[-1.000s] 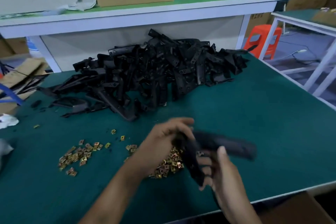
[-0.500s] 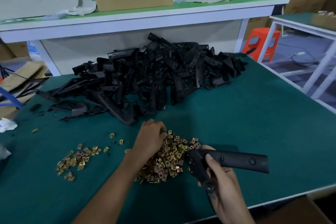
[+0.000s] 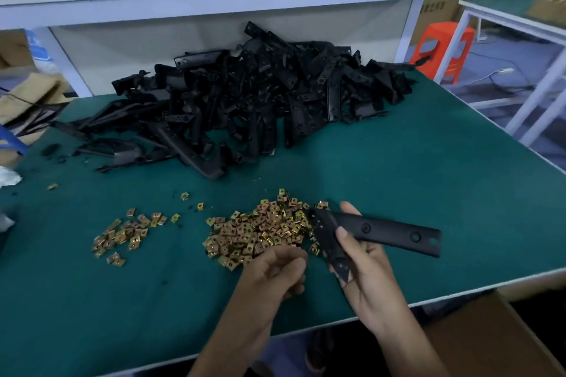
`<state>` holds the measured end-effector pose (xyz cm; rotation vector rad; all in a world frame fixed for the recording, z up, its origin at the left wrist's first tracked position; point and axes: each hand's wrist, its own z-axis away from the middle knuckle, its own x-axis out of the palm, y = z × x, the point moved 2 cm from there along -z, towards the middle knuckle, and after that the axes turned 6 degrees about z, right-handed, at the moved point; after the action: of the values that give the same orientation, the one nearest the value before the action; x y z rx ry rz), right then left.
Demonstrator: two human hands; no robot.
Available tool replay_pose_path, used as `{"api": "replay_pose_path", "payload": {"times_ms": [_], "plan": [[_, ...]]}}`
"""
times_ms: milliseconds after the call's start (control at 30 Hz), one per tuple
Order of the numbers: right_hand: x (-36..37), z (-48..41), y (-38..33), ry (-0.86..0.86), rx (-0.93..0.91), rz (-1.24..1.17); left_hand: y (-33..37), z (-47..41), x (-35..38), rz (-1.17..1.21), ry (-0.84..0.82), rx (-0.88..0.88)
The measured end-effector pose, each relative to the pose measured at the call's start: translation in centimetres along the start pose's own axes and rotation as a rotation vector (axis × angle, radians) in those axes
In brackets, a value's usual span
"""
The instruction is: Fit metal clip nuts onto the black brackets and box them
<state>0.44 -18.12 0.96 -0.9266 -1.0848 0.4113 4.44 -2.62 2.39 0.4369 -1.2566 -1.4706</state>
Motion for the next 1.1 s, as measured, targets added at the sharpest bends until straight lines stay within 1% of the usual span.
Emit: {"api": "replay_pose_path", "payload": {"times_ms": [100, 200, 467, 700, 800, 900, 967, 1033, 1067, 1100], "plan": [[-0.2, 0.2, 0.2, -0.033, 0.004, -0.020, -0.7, 0.6, 1.0, 0.144, -0.005, -0.068], [-0.3, 0.2, 0.2, -0.050, 0.022, -0.014, -0.9, 0.6, 1.7, 0.189, 0.031, -0.068], [-0.5, 0.2, 0.2, -0.094, 0.035, 0.027, -0.8, 0.3, 2.4, 0.165, 0.052, -0.011], [-0.7, 0.2, 0.5, -0.140, 0.041, 0.055, -0.2, 0.0, 2.0, 0.069, -0.036, 0.059], [-0.2, 0.2, 0.3, -0.161, 0.070, 0.102, 0.6, -0.4, 2.2, -0.011, -0.102, 0.096], [-0.4, 0.2, 0.4, -0.147, 0.075, 0.072, 1.2, -0.8, 2.2, -0.101, -0.167, 0.096], [-0.5, 0.1, 0.6, -0.125, 0.065, 0.055, 2.0, -1.3, 1.7, -0.201, -0.245, 0.078], [-0.6, -0.2, 0.6, -0.081, 0.059, 0.003, 3.3, -2.7, 0.9, -0.397, -0.306, 0.105], [-0.7, -0.3, 0.7, -0.048, 0.064, -0.043, 4.1, -4.0, 0.5, -0.557, -0.279, 0.156], [-0.8, -0.5, 0.6, -0.022, 0.071, -0.089, 5.0, -5.6, 0.1, -0.746, -0.193, 0.235]]}}
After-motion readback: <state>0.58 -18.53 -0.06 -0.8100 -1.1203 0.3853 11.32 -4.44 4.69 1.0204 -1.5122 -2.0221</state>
